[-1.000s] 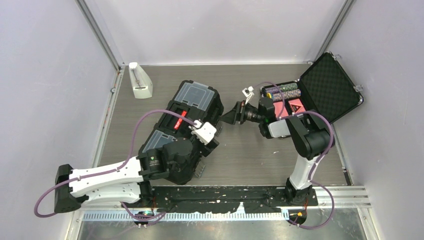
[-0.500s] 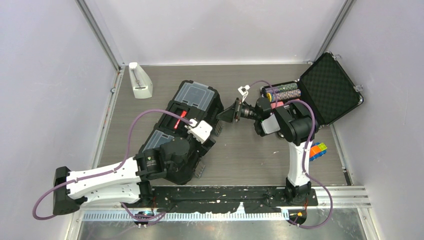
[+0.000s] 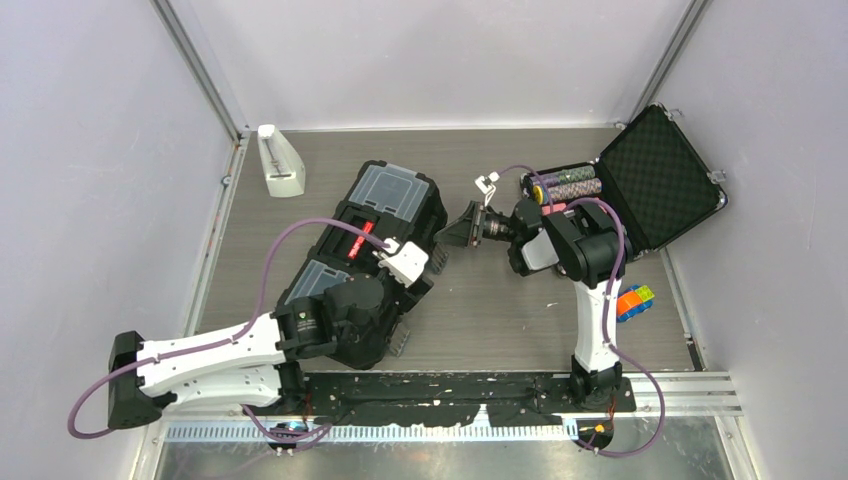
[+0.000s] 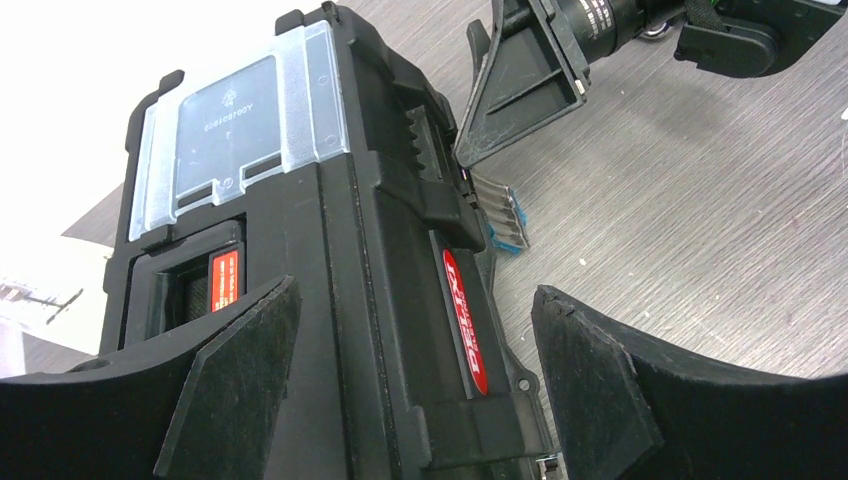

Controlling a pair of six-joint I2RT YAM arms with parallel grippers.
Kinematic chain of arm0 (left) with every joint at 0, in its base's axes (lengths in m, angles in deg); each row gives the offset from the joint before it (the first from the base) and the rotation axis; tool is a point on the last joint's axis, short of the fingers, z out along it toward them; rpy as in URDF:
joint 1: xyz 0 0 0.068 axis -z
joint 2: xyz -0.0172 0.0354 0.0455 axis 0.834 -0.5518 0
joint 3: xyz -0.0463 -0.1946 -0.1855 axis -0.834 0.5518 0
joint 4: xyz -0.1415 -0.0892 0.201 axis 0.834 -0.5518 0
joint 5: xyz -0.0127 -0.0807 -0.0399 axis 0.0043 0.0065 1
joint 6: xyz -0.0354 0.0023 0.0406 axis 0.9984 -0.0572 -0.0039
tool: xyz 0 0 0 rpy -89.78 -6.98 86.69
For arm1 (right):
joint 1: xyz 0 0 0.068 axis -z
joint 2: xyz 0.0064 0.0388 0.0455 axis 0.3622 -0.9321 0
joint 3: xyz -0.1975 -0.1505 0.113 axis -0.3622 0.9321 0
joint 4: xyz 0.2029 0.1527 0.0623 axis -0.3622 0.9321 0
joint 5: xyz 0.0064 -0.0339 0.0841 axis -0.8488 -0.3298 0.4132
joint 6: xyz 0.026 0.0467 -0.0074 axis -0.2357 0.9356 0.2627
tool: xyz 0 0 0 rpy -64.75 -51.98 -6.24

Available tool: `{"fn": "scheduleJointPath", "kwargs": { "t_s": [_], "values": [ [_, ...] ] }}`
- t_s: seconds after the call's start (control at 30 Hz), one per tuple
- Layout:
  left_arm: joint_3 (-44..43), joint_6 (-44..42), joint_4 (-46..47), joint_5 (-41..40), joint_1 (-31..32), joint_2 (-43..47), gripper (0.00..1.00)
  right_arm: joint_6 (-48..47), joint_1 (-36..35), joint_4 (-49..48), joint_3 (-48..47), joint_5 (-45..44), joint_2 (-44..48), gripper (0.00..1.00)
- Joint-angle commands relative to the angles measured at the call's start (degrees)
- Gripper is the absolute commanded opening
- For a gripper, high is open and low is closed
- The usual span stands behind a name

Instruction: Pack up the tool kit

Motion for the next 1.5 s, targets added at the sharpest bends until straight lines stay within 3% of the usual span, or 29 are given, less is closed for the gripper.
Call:
{"fn": "scheduleJointPath", "kwargs": {
  "t_s": [0.0, 0.4, 0.53, 0.67, 1.0, 1.27, 1.47],
  "values": [
    [-2.61, -0.98, 0.69, 0.2, -0.15, -0.73, 0.86, 3.24, -0.97, -7.46, 0.78, 5.54, 1.77, 0.91],
    [-6.0, -5.27, -0.47, 3.49, -0.54, -4.09, 0.86, 6.54, -0.18, -7.46, 2.53, 10.59, 3.78, 0.66],
    [-6.65, -5.88, -1.26, 6.2, -2.52, -6.79, 0.86, 6.69, -0.07, -7.46, 4.19, 12.18, 5.45, 0.64],
    [-8.8, -0.18, -7.38, 7.88, -8.59, -10.95, 0.79, 6.7, 0.11, -7.66, 5.8, 12.73, 6.33, 0.63],
    [-11.97, 4.11, -13.56, 3.23, -17.2, -22.14, 0.65, 7.48, 0.51, -7.8, 7.4, 13.09, 7.23, 0.63],
    [-12.84, 3.58, -11.15, 4.85, -17.96, -23.06, 0.63, 8.74, 0.5, -6.99, 10.52, 12.7, 9.04, 0.51],
    [-13.12, 2.18, -10.28, 6.5, -18.05, -23.0, 0.62, 8.33, 0.51, 0.53, 12.66, 12.51, 11.92, 0.4]
  ]
}}
